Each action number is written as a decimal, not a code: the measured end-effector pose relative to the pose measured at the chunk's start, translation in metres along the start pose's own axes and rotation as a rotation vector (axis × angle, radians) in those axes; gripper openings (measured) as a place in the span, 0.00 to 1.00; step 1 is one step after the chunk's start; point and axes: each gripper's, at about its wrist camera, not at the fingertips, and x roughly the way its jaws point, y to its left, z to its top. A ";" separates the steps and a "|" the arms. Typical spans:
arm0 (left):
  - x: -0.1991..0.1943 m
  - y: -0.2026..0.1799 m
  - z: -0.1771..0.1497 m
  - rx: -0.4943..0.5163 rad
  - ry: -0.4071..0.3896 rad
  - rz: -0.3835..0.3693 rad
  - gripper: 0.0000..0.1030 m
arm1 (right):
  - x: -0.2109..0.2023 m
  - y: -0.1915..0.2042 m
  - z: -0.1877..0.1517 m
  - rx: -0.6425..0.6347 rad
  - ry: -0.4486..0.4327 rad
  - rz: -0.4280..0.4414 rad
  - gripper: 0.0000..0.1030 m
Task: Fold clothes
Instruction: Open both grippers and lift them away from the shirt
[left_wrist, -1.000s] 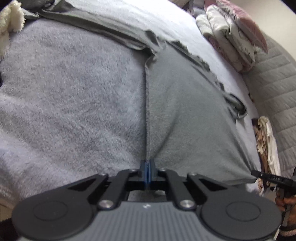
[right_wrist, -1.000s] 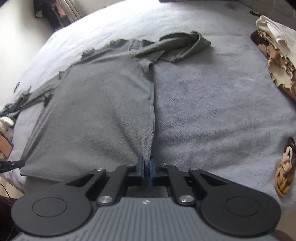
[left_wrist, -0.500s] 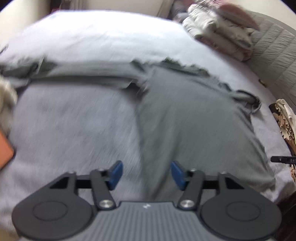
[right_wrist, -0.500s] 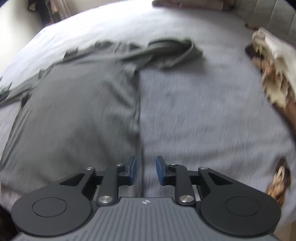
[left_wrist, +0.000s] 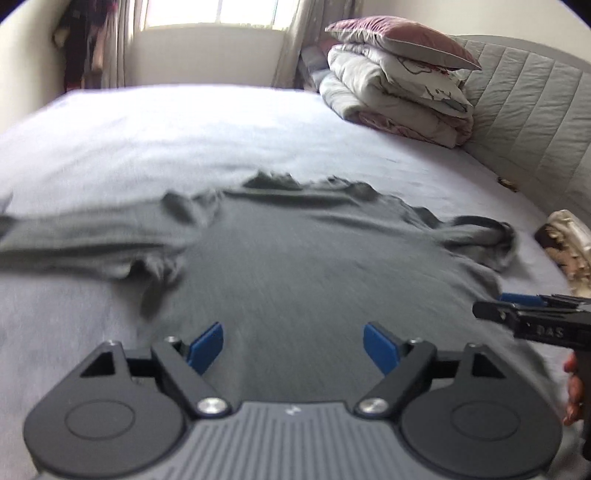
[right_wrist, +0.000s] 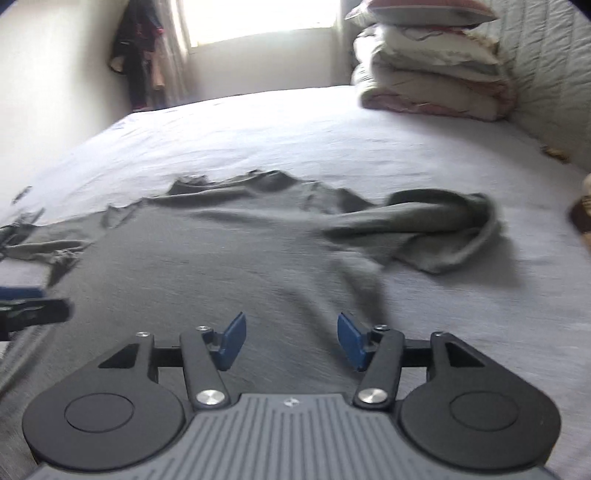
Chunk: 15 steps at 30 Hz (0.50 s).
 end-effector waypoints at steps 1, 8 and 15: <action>0.005 0.001 0.000 -0.003 -0.014 0.001 0.84 | 0.005 0.001 0.000 -0.003 -0.005 0.006 0.59; 0.031 -0.003 -0.026 0.059 -0.047 0.080 0.97 | 0.020 -0.004 -0.019 -0.021 -0.071 0.032 0.74; 0.028 -0.004 -0.030 0.082 -0.047 0.075 1.00 | 0.025 0.008 -0.020 -0.056 -0.059 0.038 0.85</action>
